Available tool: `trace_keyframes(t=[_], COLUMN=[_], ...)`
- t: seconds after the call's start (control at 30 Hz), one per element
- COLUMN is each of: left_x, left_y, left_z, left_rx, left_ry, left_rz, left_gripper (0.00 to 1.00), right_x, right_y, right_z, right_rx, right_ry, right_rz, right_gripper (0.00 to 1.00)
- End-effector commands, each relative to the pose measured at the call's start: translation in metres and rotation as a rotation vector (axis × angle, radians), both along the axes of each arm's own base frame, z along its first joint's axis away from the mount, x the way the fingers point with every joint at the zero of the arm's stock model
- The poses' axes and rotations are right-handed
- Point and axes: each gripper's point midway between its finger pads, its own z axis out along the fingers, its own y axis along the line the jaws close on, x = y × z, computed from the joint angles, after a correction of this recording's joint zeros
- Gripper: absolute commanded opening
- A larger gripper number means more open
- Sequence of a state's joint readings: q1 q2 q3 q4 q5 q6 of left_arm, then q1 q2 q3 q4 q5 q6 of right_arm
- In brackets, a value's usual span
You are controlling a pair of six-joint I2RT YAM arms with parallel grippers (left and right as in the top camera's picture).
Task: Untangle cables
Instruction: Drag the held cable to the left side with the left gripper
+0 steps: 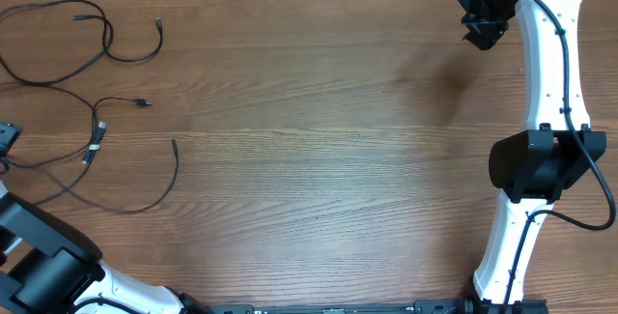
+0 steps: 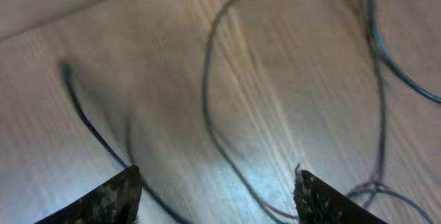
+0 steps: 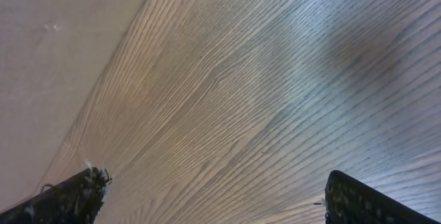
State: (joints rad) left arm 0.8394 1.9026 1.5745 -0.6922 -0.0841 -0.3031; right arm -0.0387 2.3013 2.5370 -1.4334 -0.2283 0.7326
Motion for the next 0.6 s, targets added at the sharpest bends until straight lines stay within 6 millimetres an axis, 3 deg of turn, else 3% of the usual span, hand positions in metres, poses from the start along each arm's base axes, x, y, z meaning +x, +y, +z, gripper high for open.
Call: trace_keyframes(t=[0.0, 0.1, 0.23, 0.37, 0.47, 0.57], left_x=[-0.016, -0.036, -0.057, -0.06, -0.055, -0.053], left_y=[0.01, 0.014, 0.015, 0.014, 0.02, 0.026], left_z=[-0.001, -0.005, -0.016, -0.033, -0.063, -0.103], left_rx=[0.016, 0.015, -0.027, -0.065, -0.072, -0.103], left_ry=[0.037, 0.096, 0.139, 0.173, 0.237, 0.28], left_rz=[0.039, 0.101, 0.164, 0.135, 0.03, -0.007], left_gripper=[0.72, 0.62, 0.64, 0.66, 0.71, 0.68], right_x=[0.0, 0.0, 0.0, 0.0, -0.001, -0.003], right_y=[-0.001, -0.001, -0.001, -0.001, -0.001, -0.001], right_z=[-0.003, -0.003, -0.003, -0.003, -0.003, -0.004], right_rx=[-0.004, -0.004, -0.004, -0.004, -0.004, -0.004], right_ry=[0.008, 0.007, 0.008, 0.008, 0.012, 0.019], right_rz=[0.003, 0.003, 0.003, 0.003, 0.003, 0.003], right_gripper=[1.0, 1.0, 1.0, 1.0, 1.0, 1.0])
